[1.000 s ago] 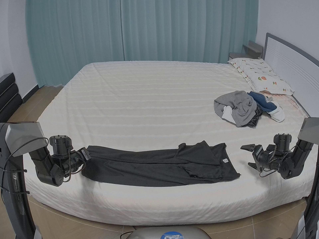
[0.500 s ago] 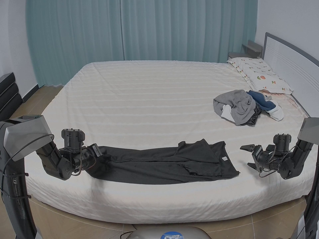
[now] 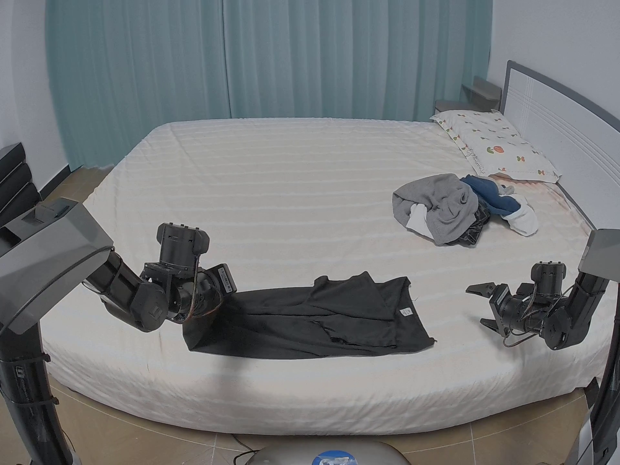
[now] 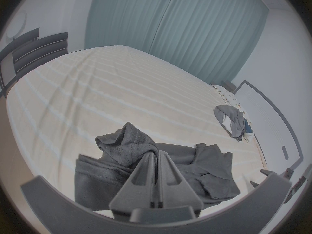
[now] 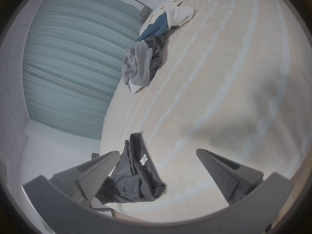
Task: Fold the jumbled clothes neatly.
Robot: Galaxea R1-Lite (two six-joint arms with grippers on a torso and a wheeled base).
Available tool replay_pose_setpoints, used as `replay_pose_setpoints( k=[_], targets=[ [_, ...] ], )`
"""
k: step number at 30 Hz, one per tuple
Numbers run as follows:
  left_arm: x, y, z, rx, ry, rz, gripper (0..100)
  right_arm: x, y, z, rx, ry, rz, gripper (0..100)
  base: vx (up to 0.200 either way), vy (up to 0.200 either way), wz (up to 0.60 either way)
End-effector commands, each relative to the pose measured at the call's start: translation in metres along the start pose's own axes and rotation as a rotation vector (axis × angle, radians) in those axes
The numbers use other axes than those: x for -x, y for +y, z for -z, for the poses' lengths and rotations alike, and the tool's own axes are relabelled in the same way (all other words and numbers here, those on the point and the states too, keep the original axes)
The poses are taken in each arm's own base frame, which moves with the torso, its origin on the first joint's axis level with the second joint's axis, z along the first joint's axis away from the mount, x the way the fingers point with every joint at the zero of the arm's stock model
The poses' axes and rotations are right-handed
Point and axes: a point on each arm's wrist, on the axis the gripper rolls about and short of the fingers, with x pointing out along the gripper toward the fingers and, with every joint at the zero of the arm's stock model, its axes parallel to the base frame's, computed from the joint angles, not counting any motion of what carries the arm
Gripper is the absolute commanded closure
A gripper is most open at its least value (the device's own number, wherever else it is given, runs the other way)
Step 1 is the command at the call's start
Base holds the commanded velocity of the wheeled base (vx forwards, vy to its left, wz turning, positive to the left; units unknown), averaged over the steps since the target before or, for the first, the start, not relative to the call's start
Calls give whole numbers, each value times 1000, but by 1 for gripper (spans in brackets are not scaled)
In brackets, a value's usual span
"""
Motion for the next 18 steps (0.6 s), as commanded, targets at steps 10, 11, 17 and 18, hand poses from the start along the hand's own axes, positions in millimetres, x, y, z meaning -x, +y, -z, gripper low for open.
replay_pose_setpoints(
  k=[10, 11, 17, 18],
  targets=[
    [11, -72, 0, 43, 72, 93, 100, -1, 0, 3, 1, 9, 1, 0, 0, -200, 0],
    [11, -75, 1, 41, 76, 96, 100, -1, 0, 3, 1, 10, 2, 0, 0, -200, 0],
    [8, -90, 13, 11, 117, 109, 100, -1, 0, 3, 1, 12, 3, 0, 0, -200, 0],
    [7, -91, 17, 5, 126, 105, 100, -1, 0, 4, 3, 13, 2, 0, 0, -200, 0]
  ],
)
